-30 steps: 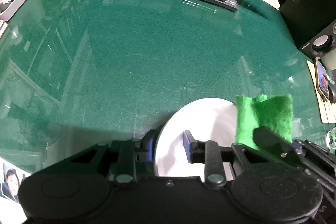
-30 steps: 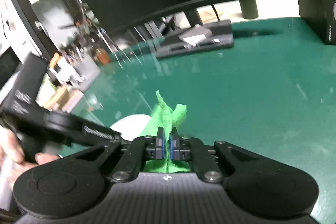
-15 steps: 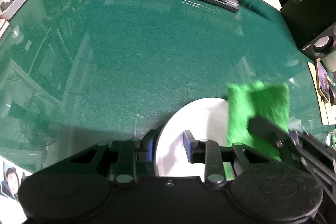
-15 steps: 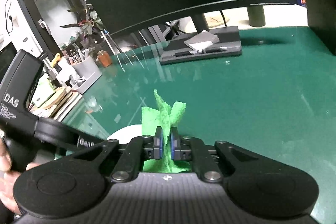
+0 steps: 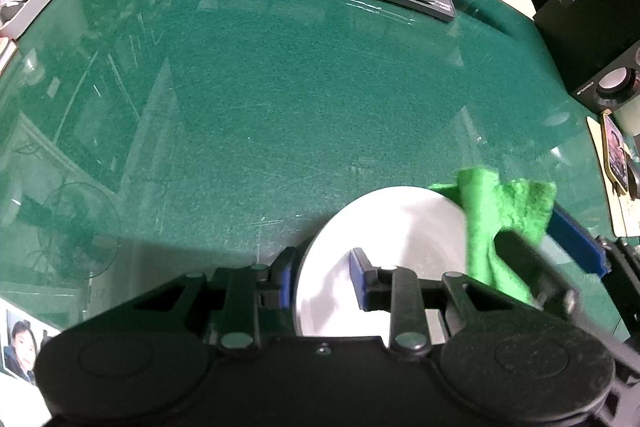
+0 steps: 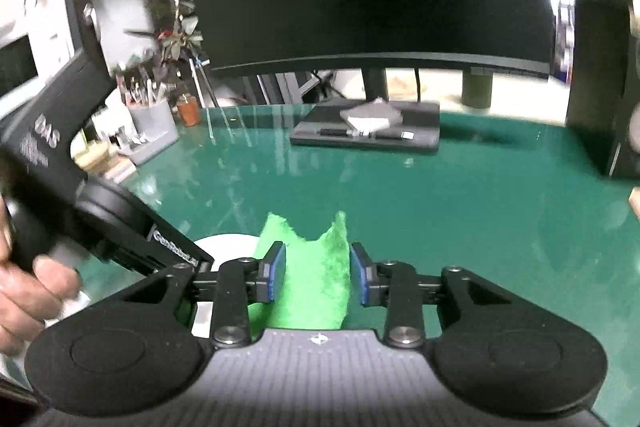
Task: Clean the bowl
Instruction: 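Rub the green cloth over the plate face near the left gripper, then sweep the cloth across the white plate with the right gripper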
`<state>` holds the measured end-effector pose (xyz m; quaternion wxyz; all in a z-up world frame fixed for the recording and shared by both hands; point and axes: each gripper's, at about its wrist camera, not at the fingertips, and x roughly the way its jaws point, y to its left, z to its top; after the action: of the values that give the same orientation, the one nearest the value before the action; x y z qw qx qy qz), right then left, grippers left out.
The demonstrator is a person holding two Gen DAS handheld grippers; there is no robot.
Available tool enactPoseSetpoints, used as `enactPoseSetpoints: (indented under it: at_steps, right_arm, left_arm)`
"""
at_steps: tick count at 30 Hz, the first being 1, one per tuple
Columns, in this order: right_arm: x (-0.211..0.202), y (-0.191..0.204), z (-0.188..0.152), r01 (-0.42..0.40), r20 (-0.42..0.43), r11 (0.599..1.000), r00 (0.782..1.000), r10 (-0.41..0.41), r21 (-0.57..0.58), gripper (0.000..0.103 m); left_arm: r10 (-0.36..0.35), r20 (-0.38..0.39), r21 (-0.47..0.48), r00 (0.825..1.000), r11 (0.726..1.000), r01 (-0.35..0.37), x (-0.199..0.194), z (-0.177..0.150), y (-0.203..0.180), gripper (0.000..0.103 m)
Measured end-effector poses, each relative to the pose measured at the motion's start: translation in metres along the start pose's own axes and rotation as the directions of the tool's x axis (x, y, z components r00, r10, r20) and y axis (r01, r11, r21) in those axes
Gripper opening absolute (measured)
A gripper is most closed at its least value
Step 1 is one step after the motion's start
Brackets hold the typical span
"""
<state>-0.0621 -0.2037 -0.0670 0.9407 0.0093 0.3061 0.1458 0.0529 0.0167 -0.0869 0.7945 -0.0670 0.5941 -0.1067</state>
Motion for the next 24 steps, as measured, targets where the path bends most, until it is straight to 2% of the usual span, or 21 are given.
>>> enactPoseSetpoints:
  at_steps: [2,4,6,8,9,10,11,12,14,16,22,24]
  right_arm:
    - [-0.002,0.0,-0.001,-0.007,0.002,1.0,1.0,0.007,-0.009,0.079]
    - [-0.005,0.002,-0.003,0.005,0.026,1.0,1.0,-0.004,-0.022,0.079]
    - [-0.011,0.007,-0.003,0.039,0.079,0.998,0.996,-0.036,-0.044,0.079]
    - [-0.019,0.008,-0.003,0.037,0.13,0.998,0.991,-0.031,-0.043,0.079]
    - [-0.019,0.006,-0.002,-0.003,0.122,1.0,0.993,0.006,-0.022,0.072]
    - [-0.013,0.002,-0.001,-0.063,0.068,0.998,0.996,0.061,0.027,0.058]
    - [-0.012,0.002,-0.001,-0.076,0.053,0.996,0.996,0.074,0.04,0.02]
    - [-0.004,-0.003,-0.002,-0.096,0.01,0.991,0.995,0.095,0.092,0.012]
    - [0.01,-0.015,-0.005,-0.124,-0.053,0.973,0.989,0.136,0.193,0.008]
    - [0.011,-0.018,-0.005,-0.132,-0.054,0.97,0.988,0.146,0.205,0.008]
    - [0.001,-0.006,0.002,-0.131,-0.035,0.988,0.99,0.134,0.083,0.008]
    - [-0.007,0.007,0.002,-0.177,-0.037,0.984,0.984,0.177,0.008,0.009]
  left_arm:
    - [-0.001,0.0,0.0,1.0,1.0,0.001,0.0,0.0,0.0,0.029]
    - [-0.001,-0.001,0.001,1.0,1.0,0.001,0.0,0.0,0.001,0.029]
    - [-0.002,-0.003,0.003,1.0,1.0,0.002,0.0,0.001,0.001,0.029]
    - [-0.003,-0.004,0.005,1.0,1.0,0.003,0.0,0.001,0.001,0.029]
    - [-0.003,-0.004,0.006,1.0,1.0,0.003,0.0,0.001,0.001,0.029]
    - [-0.003,-0.005,0.006,1.0,1.0,0.003,0.0,0.001,0.001,0.029]
    - [-0.002,-0.005,0.007,1.0,1.0,0.002,0.0,0.001,0.001,0.029]
    - [-0.002,-0.005,0.007,1.0,1.0,0.002,0.0,0.002,0.001,0.029]
    - [-0.002,-0.005,0.008,1.0,1.0,0.002,0.0,0.002,0.001,0.029]
    - [0.0,-0.005,0.008,1.0,1.0,0.0,0.0,0.002,0.001,0.029]
    - [-0.001,-0.003,0.013,1.0,1.0,0.001,-0.001,0.001,0.0,0.029]
    - [0.0,-0.002,0.015,1.0,1.0,0.0,-0.001,0.0,0.0,0.029]
